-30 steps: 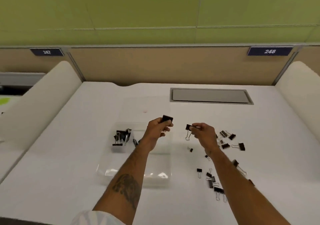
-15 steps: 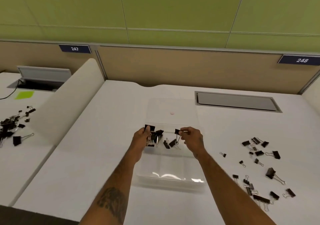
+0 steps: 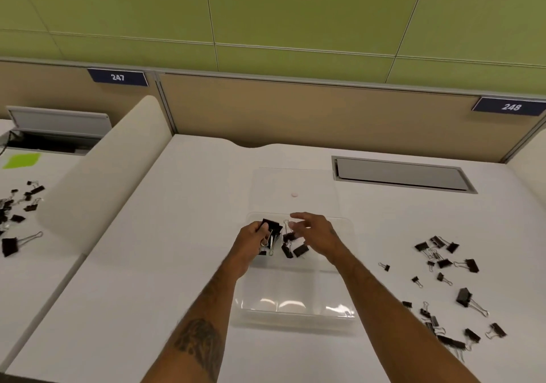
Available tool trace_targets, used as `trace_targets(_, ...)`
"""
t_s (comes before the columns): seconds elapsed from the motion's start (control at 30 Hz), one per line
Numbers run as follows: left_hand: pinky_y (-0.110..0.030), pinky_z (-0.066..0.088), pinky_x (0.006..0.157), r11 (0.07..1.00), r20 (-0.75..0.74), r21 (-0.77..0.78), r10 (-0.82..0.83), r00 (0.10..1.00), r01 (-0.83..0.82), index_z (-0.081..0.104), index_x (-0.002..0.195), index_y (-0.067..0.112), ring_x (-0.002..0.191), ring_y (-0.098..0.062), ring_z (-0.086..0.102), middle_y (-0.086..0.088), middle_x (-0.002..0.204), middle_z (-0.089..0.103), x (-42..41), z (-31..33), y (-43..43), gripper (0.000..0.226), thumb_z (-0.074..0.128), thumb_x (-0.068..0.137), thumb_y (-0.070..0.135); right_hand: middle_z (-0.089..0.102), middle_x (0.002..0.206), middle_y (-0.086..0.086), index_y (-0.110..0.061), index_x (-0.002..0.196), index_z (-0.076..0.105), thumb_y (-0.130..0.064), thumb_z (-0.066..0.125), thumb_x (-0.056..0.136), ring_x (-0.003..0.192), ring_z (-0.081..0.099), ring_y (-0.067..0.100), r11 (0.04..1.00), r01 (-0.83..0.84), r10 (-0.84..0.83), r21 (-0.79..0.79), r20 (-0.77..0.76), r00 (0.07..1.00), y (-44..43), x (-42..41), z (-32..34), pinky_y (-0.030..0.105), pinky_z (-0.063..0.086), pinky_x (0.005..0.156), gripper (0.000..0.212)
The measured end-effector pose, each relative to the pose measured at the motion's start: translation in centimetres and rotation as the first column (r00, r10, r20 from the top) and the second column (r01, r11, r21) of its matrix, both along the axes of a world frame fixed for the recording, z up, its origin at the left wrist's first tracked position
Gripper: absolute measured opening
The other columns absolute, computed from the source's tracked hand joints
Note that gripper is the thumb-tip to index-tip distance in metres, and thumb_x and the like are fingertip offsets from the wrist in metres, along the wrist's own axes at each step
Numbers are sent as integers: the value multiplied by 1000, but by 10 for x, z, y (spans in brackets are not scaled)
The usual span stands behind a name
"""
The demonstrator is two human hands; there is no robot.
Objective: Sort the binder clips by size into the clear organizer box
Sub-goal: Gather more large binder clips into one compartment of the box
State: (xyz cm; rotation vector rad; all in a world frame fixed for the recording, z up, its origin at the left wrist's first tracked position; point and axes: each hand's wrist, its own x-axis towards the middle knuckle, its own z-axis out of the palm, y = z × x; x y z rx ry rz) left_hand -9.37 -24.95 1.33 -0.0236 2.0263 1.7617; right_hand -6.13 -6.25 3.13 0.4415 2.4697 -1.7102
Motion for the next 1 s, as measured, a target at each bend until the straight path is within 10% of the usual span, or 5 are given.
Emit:
trace_targets(0.33,-27,45,80,876,-293,-444,-340,894,188,66,113,16,94,-16,58,-1,101,64,-4,-26,36,31,55,95,38,73,80,5,-14,89,73,-18,72,82,79,69,18,995,-26,21,91,51,998,23,0,-12,34,57,77,9)
trace_targets(0.5,-46,16,116,561,-377,-827,-613,694,46,17,153,24,147,-25,9,-5,160,10,4,-50,35,86,31,86,75,71,73,-2,-16,84,73,-20,69,83,71,65,11,979,98,-103,176,19,994,37,2,-18,27,54,75,5)
trace_targets(0.77,-54,-2,117,441,-229,-889,-663,712,125,-11,152,24,147,-23,-16,-4,159,-22,6,-66,34,101,11,75,86,68,95,-1,-18,99,71,-23,67,85,86,61,13,956,78,-86,284,13,996,38,-2,-29,20,44,75,15)
trace_targets(1.0,-54,-2,117,446,-230,-885,-665,711,131,-14,151,25,147,-24,-18,-3,159,-23,3,-64,33,105,8,71,89,38,148,5,-21,140,44,-34,50,96,136,34,20,901,38,-34,432,-19,999,49,7,-39,33,30,111,46)
